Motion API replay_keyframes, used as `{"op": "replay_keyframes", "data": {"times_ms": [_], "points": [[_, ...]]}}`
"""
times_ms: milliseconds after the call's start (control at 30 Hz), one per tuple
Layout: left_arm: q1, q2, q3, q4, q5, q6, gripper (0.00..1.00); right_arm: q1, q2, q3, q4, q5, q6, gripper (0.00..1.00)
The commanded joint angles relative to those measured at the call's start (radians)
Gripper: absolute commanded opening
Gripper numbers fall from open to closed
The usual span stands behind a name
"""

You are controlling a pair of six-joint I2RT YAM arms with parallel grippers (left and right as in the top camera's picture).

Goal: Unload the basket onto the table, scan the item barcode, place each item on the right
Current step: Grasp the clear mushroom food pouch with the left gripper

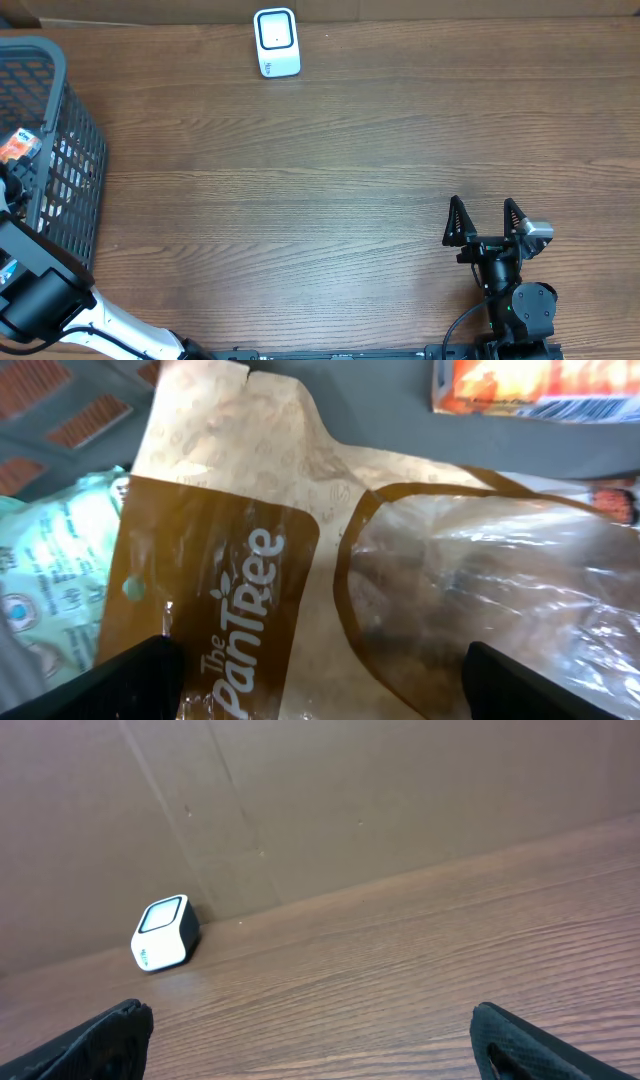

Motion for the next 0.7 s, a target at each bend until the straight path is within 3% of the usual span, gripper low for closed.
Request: {"op": "replay_keyframes", "data": {"times_ms": [0, 67, 300, 367, 500, 667], "points": [[-0.008, 0.014, -0.054, 0.024, -0.016, -0.018, 0.88, -0.006, -0.008, -0.011, 0.004, 0.002, -0.001, 1.0], [-0.008, 0.014, -0.057, 0.025, -0.016, -0.018, 0.8, -0.006, -0.008, -0.011, 0.004, 0.002, -0.001, 1.0], [-0.008, 0.014, -0.057, 0.033, -0.016, -0.017, 0.32, -0.006, -0.008, -0.011, 0.004, 0.002, -0.001, 1.0], [-0.008, 0.014, -0.056, 0.029, -0.01, -0.017, 0.24, -0.006, -0.008, -0.011, 0.004, 0.002, -0.001, 1.0], [-0.008, 0.012, -0.028, 0.01, 0.008, -0.006, 0.24, -0.006, -0.008, -0.011, 0.004, 0.002, -0.001, 1.0], [-0.008, 0.004, 0.109, -0.071, 0.092, 0.055, 0.41, -0.006, -0.008, -0.011, 0.004, 0.002, -0.001, 1.0]]}}
